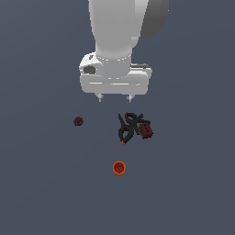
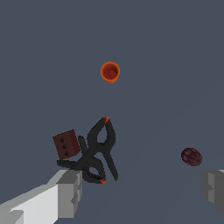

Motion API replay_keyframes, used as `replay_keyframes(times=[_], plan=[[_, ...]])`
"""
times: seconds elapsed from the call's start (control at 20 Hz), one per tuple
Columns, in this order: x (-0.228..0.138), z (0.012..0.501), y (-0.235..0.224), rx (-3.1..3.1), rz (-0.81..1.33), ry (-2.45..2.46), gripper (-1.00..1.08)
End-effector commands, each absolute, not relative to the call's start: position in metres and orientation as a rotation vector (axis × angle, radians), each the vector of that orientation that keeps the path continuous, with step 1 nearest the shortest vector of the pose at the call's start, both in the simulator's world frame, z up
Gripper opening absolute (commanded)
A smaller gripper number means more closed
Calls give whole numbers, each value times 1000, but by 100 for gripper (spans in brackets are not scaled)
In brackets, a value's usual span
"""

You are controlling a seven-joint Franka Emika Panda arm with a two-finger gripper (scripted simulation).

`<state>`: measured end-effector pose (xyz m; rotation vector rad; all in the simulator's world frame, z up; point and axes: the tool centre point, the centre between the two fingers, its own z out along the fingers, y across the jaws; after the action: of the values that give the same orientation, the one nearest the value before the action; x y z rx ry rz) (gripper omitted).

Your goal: Pick up a designated object from a clutter of objects.

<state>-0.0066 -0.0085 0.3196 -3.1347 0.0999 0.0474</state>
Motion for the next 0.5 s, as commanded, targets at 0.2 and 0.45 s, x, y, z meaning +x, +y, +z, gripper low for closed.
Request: replay_keyframes(times=[0.2, 0.45], plan=[[-6, 321, -9, -3144, 34, 80, 100], [-5, 327, -12, -3163, 5, 40, 100]])
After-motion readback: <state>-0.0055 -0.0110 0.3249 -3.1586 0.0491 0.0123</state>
